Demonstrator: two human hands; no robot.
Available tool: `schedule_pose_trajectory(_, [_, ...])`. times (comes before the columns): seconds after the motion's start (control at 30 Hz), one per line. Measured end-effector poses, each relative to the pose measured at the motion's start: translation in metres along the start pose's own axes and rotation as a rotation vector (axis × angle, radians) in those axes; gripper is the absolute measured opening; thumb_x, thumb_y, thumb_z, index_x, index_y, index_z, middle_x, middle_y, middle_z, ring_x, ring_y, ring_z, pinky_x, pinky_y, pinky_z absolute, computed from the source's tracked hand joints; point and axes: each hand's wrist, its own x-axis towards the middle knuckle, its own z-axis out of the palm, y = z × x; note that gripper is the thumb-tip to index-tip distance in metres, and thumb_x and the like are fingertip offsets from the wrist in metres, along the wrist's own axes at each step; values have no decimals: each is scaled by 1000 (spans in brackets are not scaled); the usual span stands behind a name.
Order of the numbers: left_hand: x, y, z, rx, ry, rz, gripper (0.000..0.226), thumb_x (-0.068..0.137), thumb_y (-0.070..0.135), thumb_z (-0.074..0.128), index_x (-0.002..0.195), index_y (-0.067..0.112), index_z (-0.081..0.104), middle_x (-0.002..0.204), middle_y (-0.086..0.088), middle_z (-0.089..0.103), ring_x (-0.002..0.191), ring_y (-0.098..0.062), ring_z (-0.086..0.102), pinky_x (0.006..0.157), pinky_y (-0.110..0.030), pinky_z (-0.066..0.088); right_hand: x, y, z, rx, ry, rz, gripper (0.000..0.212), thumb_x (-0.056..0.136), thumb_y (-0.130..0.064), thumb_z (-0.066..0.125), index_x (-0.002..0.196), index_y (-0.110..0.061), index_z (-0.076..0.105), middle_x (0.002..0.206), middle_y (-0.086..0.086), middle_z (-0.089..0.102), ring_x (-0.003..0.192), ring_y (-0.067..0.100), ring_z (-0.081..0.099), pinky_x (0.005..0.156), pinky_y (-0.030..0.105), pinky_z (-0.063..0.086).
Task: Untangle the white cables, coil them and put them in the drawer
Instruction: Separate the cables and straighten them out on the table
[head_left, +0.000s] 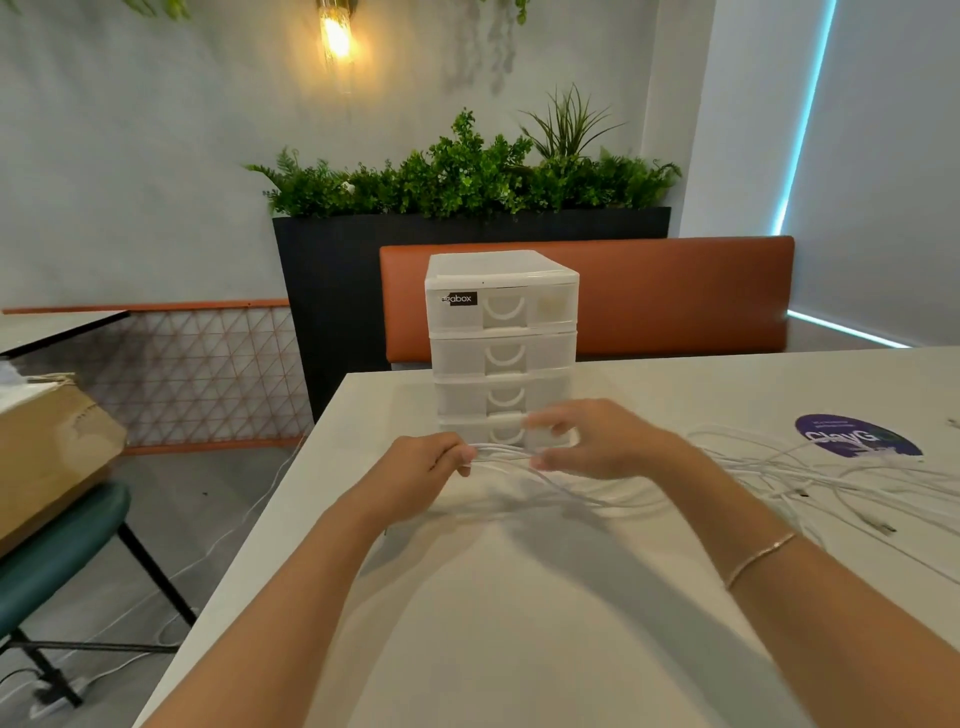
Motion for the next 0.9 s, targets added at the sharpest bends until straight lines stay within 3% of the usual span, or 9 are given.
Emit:
schedule_pose_trajectory(0.07, [-3,3,-1,-14,9,20,31,99,32,40,72,30,54,74,-1,59,71,-14,53,62,-14,37,2,-22,15,169,-68,-79,16,93,-39,52,89,-28,63,89,-8,63,84,12,57,81,28,41])
schedule_pose_trajectory(0.1, [-4,4,-2,-16,12,27,29,99,31,40,76,27,56,69,3,55,66,-9,49,59,-13,35,1,-27,20,263,-81,-60,25,96,-39,47,76,-28,59,75,-9,60,72,11,54,75,27,42])
schedule_pose_trajectory(0.2, [-4,2,-4,-56,28,37,21,99,29,42,87,21,57,65,8,49,61,-5,44,55,-13,35,-1,-27,27,509,-125,14,31,99,-35,42,79,-23,63,59,-7,51,53,11,44,61,24,40])
schedule_pose_trajectory(0.33, [-4,6,-5,-112,38,42,18,98,26,44,92,22,61,66,12,50,61,-3,46,56,-9,36,-5,-23,23,531,-215,55,32,99,-33,41,84,-17,64,57,-6,45,50,9,37,54,21,33])
schedule_pose_trajectory(0.5, [-8,16,-12,-174,-161,-23,24,96,33,48,89,26,70,66,13,49,60,1,46,53,-8,34,6,-20,10,206,13,22,30,96,-35,47,74,-20,61,63,-7,50,61,7,45,60,19,35])
schedule_pose_trajectory(0.63, [-11,20,-15,-151,-256,-35,25,95,36,50,87,24,71,62,11,47,54,1,43,52,-8,33,9,-24,6,203,118,-49,31,93,-34,54,65,-22,59,59,-7,52,58,5,46,54,14,35])
schedule_pose_trajectory(0.7, [-11,17,-19,-110,-220,-59,24,95,36,50,84,26,68,65,11,48,58,-3,43,54,-10,34,4,-23,8,255,73,-85,35,92,-31,57,58,-23,58,57,-8,53,52,4,44,53,15,34])
schedule_pose_trajectory(0.8, [-11,13,-23,-99,-185,-84,23,96,32,49,83,24,66,64,8,49,52,-4,42,46,-7,33,-5,-24,9,300,-182,-50,24,91,-27,59,71,-17,68,64,-8,57,53,3,42,58,15,36])
schedule_pose_trajectory(0.9, [-11,14,-21,-171,-241,-78,25,96,28,49,77,21,65,63,10,59,56,-2,51,63,-13,44,-2,-19,8,263,-234,-13,23,93,-24,56,72,-27,66,61,-12,58,52,5,44,63,24,41])
